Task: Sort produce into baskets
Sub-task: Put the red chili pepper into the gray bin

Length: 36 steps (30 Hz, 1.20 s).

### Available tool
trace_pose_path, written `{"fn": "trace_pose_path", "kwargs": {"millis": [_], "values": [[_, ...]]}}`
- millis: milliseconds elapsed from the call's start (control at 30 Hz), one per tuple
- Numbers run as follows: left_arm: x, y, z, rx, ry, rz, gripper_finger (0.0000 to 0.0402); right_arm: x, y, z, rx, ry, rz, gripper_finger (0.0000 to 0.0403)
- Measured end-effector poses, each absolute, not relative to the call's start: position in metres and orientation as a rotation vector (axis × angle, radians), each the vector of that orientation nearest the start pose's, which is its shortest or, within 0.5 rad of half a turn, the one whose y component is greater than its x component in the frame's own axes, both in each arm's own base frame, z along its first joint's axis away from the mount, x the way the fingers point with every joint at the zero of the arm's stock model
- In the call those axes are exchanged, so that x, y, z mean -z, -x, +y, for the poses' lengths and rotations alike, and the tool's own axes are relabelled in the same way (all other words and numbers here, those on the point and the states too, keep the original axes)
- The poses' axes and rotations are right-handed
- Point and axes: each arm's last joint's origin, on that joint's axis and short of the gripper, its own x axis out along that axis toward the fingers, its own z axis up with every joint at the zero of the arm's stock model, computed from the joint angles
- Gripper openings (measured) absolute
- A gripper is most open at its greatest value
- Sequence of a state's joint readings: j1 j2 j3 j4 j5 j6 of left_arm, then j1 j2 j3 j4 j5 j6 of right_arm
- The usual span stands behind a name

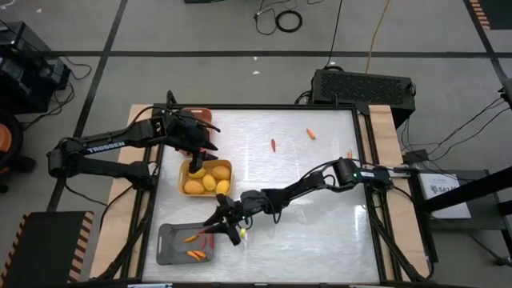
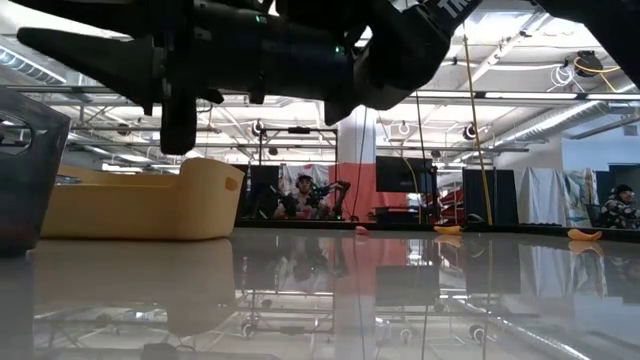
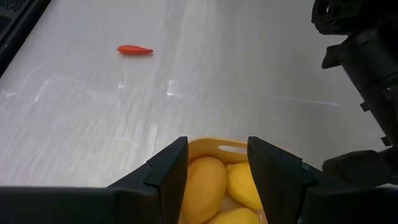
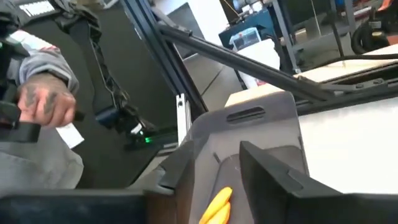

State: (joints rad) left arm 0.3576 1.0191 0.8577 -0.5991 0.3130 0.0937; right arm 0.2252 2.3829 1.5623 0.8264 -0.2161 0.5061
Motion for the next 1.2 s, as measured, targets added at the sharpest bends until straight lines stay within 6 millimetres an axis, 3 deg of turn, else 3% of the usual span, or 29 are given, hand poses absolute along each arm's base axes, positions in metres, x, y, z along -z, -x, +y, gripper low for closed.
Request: {"fn": "trace_pose_path", "kwargs": {"millis": [300, 500, 733, 967, 1100, 1200], "values": [[-0.282, -0.192, 0.062, -0.011, 0.173, 0.720, 0.0173, -0.150, -0.503, 0.124, -0.490, -0.496, 0.097, 0.0125], [-0.281, -0.192, 0.060, -0.012, 0.216, 0.739, 0.0173, -0.151, -0.505, 0.106, -0.573, -0.566, 0.186, 0.0115], [-0.279, -0.193, 0.050, 0.028, 0.245, 0.767, 0.0173, -0.194, -0.494, 0.074, -0.518, -0.437, 0.366, 0.0104], [-0.279, -0.194, 0.043, 0.037, 0.238, 0.782, 0.0173, -0.243, -0.441, 0.005, -0.182, -0.451, 0.776, 0.0104], [-0.280, -0.196, 0.043, -0.010, 0.214, 0.763, 0.0173, -0.254, -0.408, -0.045, 0.176, -0.477, 0.928, 0.0104], [-0.283, -0.199, 0.043, -0.031, 0.194, 0.726, 0.0173, -0.253, -0.389, -0.086, 0.492, -0.609, 0.971, 0.0105]]}}
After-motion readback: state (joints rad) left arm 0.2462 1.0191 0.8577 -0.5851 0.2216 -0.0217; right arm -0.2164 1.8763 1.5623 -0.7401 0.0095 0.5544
